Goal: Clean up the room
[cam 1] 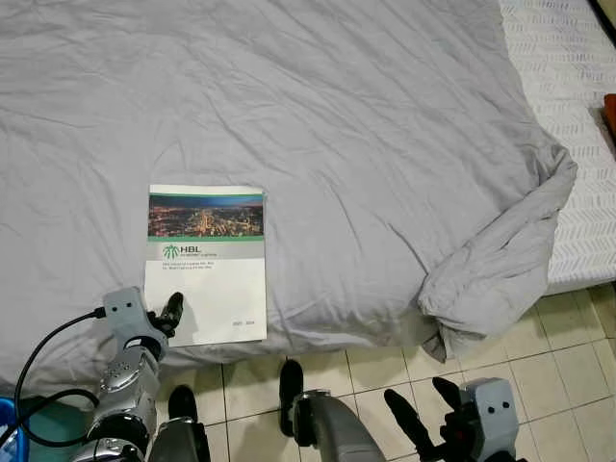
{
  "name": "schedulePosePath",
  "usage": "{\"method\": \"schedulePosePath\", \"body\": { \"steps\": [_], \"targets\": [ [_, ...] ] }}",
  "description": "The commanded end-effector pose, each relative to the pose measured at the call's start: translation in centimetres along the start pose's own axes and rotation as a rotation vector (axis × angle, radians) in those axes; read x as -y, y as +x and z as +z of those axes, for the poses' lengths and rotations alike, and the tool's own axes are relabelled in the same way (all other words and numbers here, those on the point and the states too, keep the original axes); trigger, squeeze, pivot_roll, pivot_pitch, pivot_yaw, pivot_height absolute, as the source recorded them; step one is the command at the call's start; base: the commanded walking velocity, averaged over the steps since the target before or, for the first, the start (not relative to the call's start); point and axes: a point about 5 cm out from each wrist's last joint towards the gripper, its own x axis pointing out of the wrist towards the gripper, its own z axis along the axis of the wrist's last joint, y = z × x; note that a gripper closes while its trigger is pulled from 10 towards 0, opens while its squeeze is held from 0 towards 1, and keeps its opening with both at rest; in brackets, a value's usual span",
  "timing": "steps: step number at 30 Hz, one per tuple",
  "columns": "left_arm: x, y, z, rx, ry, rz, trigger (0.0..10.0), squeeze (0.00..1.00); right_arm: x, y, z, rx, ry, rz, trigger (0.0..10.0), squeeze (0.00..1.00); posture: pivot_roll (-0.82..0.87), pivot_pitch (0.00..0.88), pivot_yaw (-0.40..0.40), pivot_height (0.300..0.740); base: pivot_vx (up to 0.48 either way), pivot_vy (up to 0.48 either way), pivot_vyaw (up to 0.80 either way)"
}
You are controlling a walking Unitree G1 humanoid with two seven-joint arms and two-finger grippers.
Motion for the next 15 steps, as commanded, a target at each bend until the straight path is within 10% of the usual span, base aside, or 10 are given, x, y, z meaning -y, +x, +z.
{"method": "schedulePosePath", "body": {
  "steps": [1, 15],
  "targets": [
    [-0.73, -2.17, -5.43, -0.238, -0.072, 0.052, 0.0, 0.00, 0.34, -1.14, -1.04, -0.053, 0.018, -0.036, 10.0, 0.00, -0.27, 0.631, -0.283, 0.740, 0.000, 0.000, 0.00],
    [0.02, -1.71, -5.00, -0.243, -0.063, 0.000, 0.0, 0.00, 0.07, -1.56, -1.53, -0.062, 0.041, -0.059, 10.0, 0.00, -0.26, 0.633, -0.256, 0.740, 0.000, 0.000, 0.00]
  ]
}}
